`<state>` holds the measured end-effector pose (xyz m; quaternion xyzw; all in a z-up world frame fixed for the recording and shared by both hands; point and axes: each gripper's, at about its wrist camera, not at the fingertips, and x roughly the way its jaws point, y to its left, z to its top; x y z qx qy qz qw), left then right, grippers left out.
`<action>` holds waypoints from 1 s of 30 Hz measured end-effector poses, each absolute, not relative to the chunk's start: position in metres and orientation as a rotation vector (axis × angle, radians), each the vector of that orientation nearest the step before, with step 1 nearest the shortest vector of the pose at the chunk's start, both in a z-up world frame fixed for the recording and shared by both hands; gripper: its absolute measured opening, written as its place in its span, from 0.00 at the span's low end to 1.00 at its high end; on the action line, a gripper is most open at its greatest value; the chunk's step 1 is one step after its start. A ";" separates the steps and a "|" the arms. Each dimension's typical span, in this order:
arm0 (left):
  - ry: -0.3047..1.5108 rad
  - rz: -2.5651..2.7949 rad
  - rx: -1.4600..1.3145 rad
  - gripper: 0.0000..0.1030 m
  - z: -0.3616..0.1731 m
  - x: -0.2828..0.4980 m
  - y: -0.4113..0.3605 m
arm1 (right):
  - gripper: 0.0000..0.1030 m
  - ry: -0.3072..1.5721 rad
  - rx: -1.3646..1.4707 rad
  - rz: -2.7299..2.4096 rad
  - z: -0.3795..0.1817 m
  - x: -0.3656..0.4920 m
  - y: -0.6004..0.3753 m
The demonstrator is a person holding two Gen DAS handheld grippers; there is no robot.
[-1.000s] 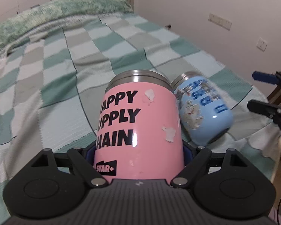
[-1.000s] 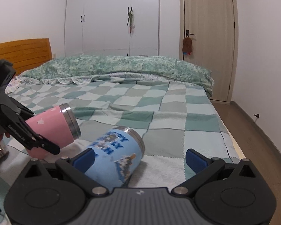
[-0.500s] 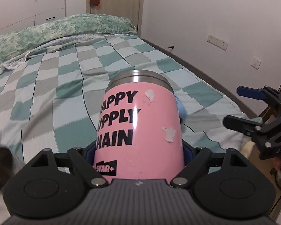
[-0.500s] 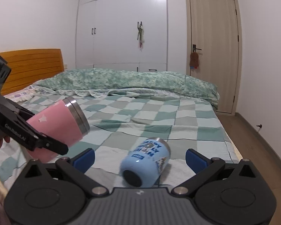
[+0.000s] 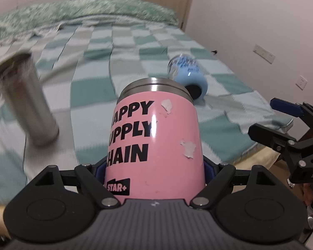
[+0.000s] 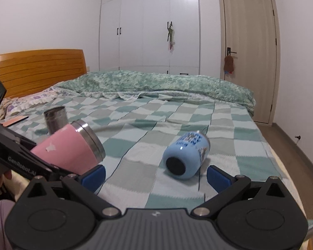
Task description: Flip cup upright
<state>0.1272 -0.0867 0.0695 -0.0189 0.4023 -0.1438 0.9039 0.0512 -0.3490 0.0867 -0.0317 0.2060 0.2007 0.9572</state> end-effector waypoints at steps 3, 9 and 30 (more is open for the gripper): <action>0.855 -0.246 -0.057 0.81 0.055 0.121 -0.087 | 1.00 0.438 -0.074 0.414 0.078 0.044 -0.350; 0.878 -0.156 -0.079 0.82 0.035 0.117 -0.092 | 1.00 0.468 -0.074 0.416 0.062 0.038 -0.354; 0.850 -0.147 -0.079 1.00 0.037 0.121 -0.087 | 1.00 0.486 -0.044 0.412 0.056 0.041 -0.353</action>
